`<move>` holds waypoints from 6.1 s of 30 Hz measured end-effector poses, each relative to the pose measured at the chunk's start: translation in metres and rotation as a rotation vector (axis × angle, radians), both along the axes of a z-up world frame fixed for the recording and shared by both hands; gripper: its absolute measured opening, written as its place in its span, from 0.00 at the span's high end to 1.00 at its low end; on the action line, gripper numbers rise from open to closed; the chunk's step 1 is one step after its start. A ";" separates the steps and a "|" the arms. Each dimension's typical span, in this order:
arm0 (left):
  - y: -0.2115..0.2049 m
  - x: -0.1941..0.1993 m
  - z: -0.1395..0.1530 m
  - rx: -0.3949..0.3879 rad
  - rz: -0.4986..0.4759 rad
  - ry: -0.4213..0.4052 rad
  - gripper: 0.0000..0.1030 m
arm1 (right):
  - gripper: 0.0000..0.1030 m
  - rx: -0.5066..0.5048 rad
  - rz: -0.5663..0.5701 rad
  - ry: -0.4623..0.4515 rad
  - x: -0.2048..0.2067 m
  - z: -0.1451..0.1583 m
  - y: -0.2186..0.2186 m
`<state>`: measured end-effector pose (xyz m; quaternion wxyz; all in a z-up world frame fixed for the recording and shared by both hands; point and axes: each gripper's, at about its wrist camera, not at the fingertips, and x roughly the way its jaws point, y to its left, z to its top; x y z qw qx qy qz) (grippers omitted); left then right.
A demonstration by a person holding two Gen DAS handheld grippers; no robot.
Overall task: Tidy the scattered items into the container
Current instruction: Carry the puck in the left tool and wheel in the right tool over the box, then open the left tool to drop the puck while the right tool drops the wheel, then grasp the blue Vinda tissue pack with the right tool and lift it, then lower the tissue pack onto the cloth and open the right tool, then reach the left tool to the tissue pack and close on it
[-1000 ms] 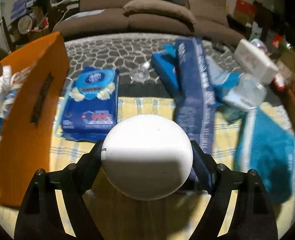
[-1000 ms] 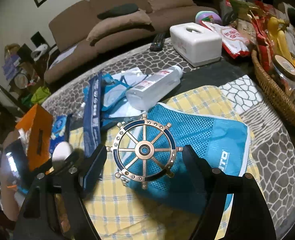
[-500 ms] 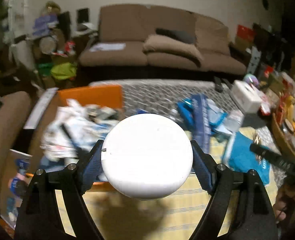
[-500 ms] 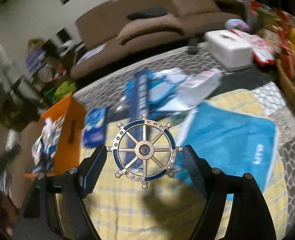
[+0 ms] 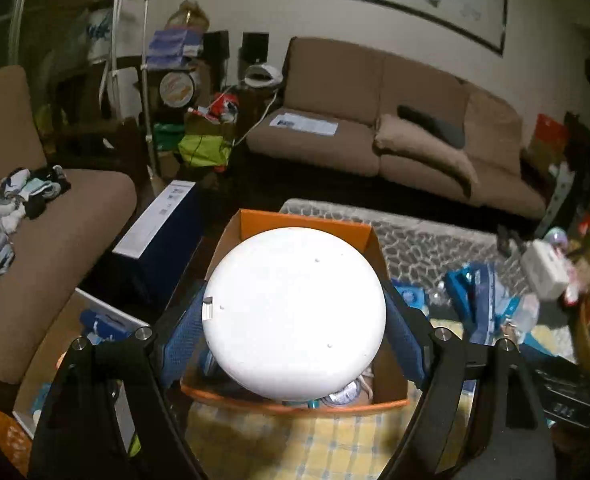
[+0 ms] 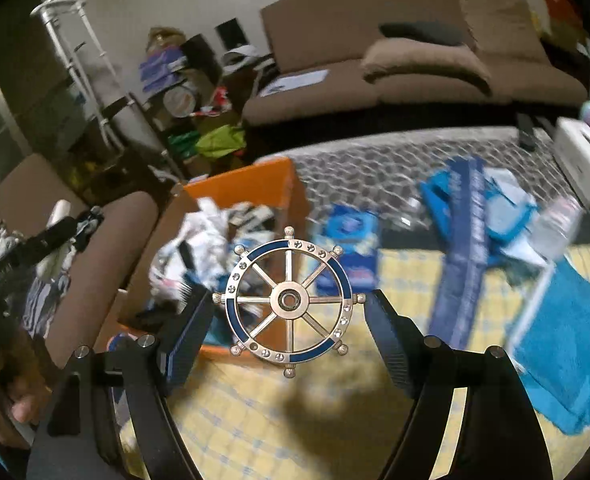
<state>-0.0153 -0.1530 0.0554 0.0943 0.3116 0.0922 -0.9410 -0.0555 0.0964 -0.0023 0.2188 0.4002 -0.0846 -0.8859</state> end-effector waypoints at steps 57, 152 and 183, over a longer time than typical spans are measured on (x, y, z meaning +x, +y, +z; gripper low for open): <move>-0.025 -0.093 -0.064 0.084 -0.074 -0.270 0.22 | 0.15 0.109 -0.024 -0.020 -0.028 -0.009 0.002; 0.172 0.046 -0.074 0.039 -0.300 -0.201 0.13 | 0.93 0.404 0.019 -0.329 0.062 -0.138 0.089; 0.211 0.055 -0.110 -0.143 -0.679 -0.427 0.05 | 0.80 0.062 -0.217 -0.333 0.080 -0.093 0.194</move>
